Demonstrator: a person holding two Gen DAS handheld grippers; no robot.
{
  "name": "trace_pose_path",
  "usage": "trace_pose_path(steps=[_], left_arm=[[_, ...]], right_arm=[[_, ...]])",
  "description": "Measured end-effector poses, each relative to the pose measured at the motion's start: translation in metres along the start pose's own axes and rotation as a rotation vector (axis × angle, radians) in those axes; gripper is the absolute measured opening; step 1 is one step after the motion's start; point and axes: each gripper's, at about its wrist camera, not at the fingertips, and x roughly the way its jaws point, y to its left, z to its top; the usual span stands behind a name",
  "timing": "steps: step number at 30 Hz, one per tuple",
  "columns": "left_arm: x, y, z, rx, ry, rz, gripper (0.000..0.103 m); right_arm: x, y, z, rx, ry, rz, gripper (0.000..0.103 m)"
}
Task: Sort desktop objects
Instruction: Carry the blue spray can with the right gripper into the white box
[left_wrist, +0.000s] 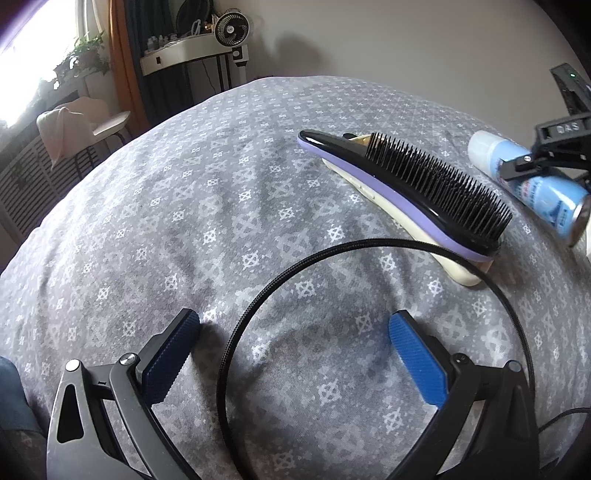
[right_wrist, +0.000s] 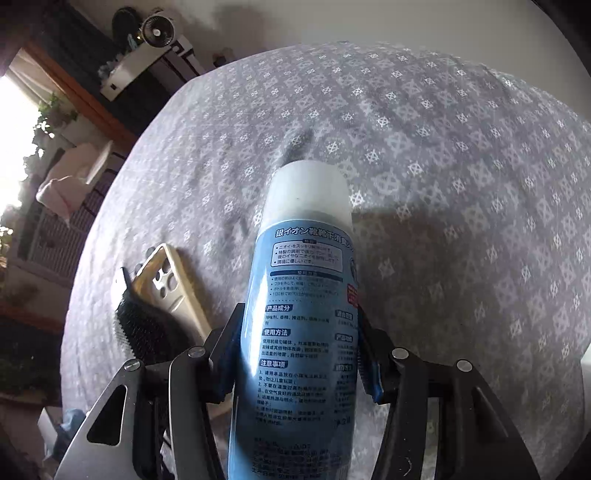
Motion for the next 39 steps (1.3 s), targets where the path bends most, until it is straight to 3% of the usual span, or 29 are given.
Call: trace_pose_path(steps=[4, 9, 17, 21, 26, 30, 35, 39], left_arm=[[-0.001, 0.0, -0.002, 0.0, -0.007, 0.002, 0.103], [0.0, 0.001, -0.002, -0.004, -0.009, -0.004, 0.103], [0.0, 0.002, -0.004, -0.008, -0.01, -0.01, 0.103], [0.0, 0.002, -0.004, -0.008, -0.01, -0.01, 0.103], [0.0, 0.002, -0.004, -0.008, -0.01, -0.01, 0.103], [0.0, 0.002, -0.004, -0.008, -0.01, -0.009, 0.103], [0.0, 0.002, -0.004, -0.008, -0.01, -0.009, 0.103], [0.0, 0.002, -0.004, -0.008, -0.01, -0.009, 0.103]], right_arm=[[-0.028, -0.011, -0.029, -0.015, -0.02, 0.023, 0.05], [-0.071, -0.02, -0.059, -0.024, -0.107, 0.077, 0.05], [-0.15, -0.024, -0.083, -0.016, -0.231, 0.151, 0.05], [-0.208, -0.034, -0.09, -0.025, -0.312, 0.13, 0.05], [-0.279, -0.084, -0.092, 0.079, -0.417, 0.031, 0.05], [-0.322, -0.134, -0.094, 0.18, -0.481, -0.103, 0.05], [-0.337, -0.209, -0.092, 0.361, -0.483, -0.25, 0.051], [-0.327, -0.255, -0.091, 0.474, -0.455, -0.307, 0.051]])
